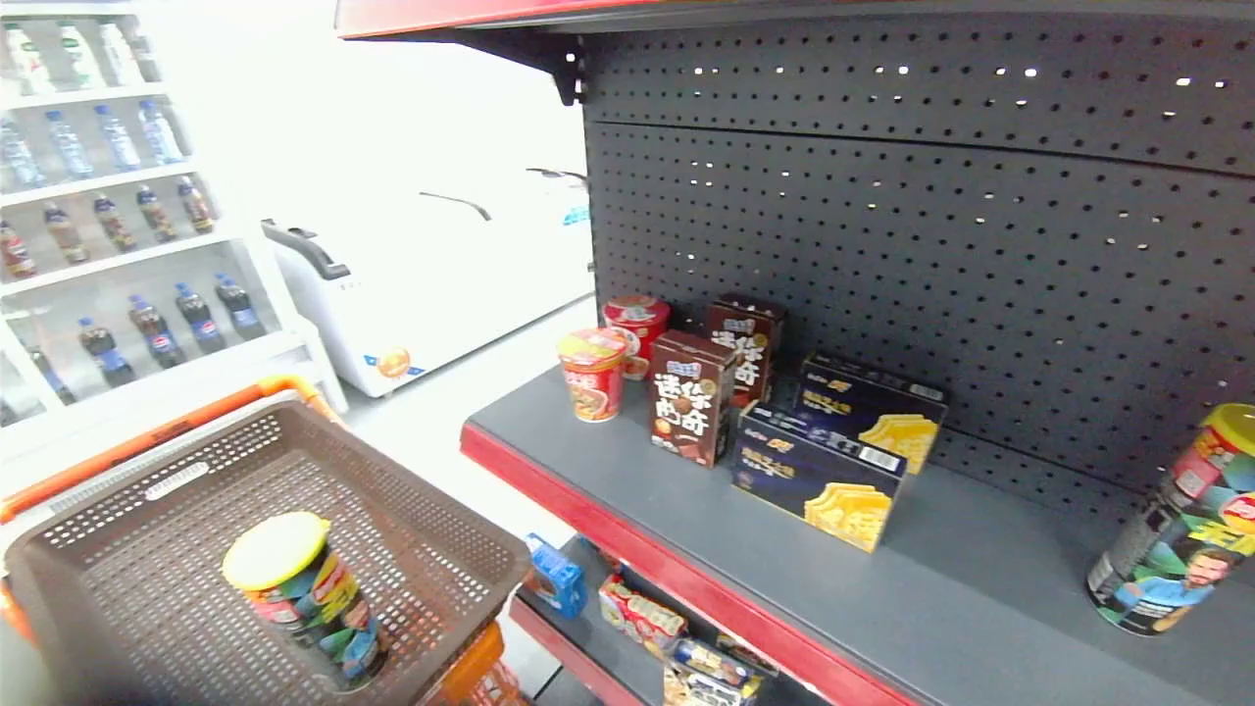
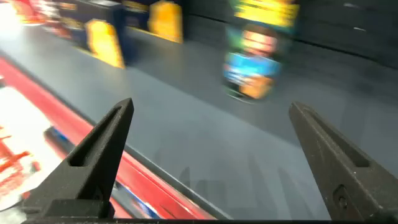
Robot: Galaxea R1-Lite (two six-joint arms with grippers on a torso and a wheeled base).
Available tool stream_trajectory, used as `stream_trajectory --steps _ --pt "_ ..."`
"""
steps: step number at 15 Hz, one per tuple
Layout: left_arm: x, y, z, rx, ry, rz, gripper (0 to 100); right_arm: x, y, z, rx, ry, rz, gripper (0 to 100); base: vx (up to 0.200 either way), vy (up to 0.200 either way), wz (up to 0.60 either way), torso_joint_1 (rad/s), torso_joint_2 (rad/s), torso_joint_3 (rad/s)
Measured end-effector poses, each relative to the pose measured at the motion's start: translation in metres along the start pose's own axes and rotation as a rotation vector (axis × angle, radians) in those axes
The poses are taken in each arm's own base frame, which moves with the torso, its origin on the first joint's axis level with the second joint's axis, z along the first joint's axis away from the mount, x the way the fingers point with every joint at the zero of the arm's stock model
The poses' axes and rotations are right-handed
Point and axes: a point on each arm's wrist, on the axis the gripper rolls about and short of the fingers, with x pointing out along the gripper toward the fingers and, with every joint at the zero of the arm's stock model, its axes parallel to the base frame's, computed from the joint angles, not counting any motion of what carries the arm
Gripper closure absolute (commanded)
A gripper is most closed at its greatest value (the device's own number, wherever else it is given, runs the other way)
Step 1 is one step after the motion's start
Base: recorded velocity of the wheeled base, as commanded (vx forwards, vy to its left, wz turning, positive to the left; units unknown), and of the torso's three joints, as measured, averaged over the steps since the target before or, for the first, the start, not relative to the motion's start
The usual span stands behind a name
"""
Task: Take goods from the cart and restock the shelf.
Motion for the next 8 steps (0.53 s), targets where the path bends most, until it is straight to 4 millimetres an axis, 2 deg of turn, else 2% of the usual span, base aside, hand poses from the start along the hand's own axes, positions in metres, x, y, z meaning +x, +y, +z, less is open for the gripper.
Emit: stream_trajectory --steps 1,5,6,8 --pt "0.0 0.0 0.0 -0.004 0.0 0.001 0 0.0 0.0 0.0 0.0 0.0 0.0 0 0.0 0.0 0.6 0.007 0.0 0.007" --pt "-0.001 0.0 0.002 0.016 -0.005 0.003 0 0.0 0.0 0.0 0.001 0.0 0.0 0 0.0 0.0 0.0 0.0 0.0 0.0" --pt "-0.004 0.0 0.011 0.036 -0.025 0.0 0 0.0 0.0 0.0 0.001 -0.001 -0.001 0 0.0 0.0 0.0 0.0 0.0 0.0" --pt "-0.012 0.001 0.046 0.06 -0.065 0.0 0 0.0 0.0 0.0 0.001 0.0 0.0 0 0.0 0.0 0.0 0.0 0.0 0.0"
